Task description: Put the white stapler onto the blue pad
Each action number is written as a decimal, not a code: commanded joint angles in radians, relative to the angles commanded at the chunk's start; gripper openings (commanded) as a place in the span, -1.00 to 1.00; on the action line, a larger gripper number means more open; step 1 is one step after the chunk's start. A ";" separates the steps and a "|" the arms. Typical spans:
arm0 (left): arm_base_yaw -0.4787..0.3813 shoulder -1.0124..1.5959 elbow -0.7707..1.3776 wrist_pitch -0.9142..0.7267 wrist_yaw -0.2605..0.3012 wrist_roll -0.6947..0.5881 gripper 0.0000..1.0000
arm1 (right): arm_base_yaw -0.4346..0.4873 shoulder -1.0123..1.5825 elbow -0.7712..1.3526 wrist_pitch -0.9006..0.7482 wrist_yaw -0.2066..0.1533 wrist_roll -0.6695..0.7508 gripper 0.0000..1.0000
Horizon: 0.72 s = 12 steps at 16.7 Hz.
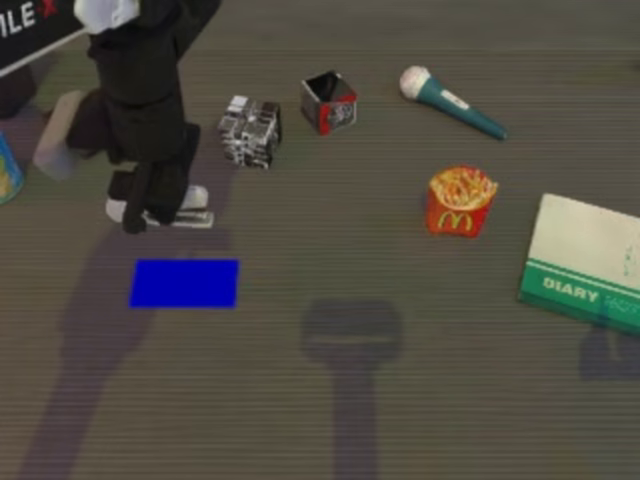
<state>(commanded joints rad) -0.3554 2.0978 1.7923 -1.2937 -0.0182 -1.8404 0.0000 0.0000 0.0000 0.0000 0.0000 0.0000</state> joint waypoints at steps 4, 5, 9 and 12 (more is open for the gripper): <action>0.010 -0.006 0.008 0.018 0.012 -0.061 -1.00 | 0.000 0.000 0.000 0.000 0.000 0.000 1.00; 0.010 -0.006 0.008 0.018 0.012 -0.061 -1.00 | 0.000 0.000 0.000 0.000 0.000 0.000 1.00; 0.004 -0.003 0.003 0.019 0.011 -0.058 -1.00 | 0.000 0.000 0.000 0.000 0.000 0.000 1.00; 0.006 0.010 -0.050 0.088 0.012 -0.052 -1.00 | 0.000 0.000 0.000 0.000 0.000 0.000 1.00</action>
<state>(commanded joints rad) -0.3491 2.1080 1.7427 -1.2053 -0.0067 -1.8928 0.0000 0.0000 0.0000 0.0000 0.0000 0.0000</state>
